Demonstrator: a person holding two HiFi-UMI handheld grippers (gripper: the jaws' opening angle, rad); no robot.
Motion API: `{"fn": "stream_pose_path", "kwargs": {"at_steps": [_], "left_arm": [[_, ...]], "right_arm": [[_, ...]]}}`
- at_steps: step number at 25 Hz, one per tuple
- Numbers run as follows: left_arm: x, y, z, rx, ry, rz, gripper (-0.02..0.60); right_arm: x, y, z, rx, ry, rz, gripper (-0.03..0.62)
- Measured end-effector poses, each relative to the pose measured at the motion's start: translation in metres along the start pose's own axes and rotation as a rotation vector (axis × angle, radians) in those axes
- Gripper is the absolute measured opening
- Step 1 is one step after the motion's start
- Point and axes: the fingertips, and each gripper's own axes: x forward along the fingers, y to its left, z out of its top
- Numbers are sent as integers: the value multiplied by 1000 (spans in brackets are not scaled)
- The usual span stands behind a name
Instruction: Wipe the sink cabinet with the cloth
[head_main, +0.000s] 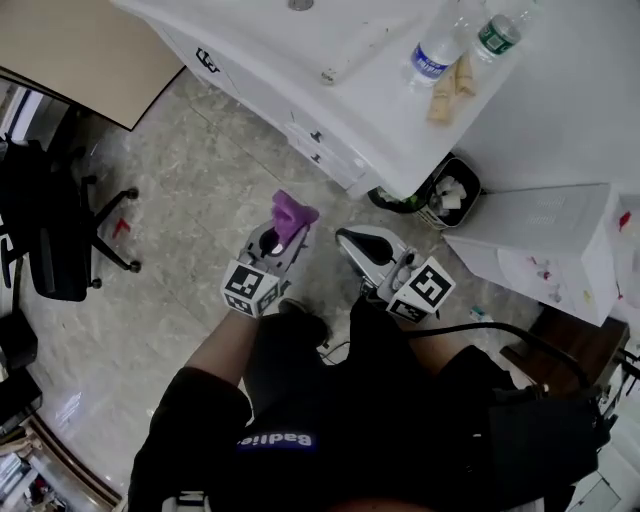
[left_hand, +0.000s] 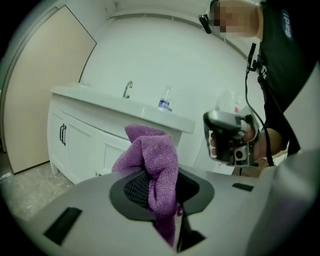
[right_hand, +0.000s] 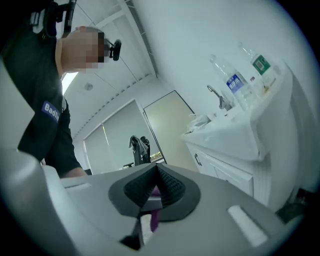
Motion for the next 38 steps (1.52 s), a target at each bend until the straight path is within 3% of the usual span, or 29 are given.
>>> {"fn": "stream_pose_path", "kwargs": {"at_steps": [4,10,14,18,24,38], "left_arm": [[-49,-34,84,-69,-64,-16,84],[-111,-98,178,-114,-112,-10,84],[-137,-148,240,-99,-157,-48,84],[-155,-187,280,-60,-189,-43,84],[-177,-221,307,11,-210,-62,84],[-178,-276,318,99,-215,-107,84]], "right_arm": [[-8,32,59,-62,55,-35,-3],[-13,113,139,-91,79,32,-3],[-23,165,178,-109,83,92,-3],[-42,205,205,-139,79,136,-3],[-60,215,240,-252,58,127,-3],[-106,227,246,-282,44,103,-3]]}}
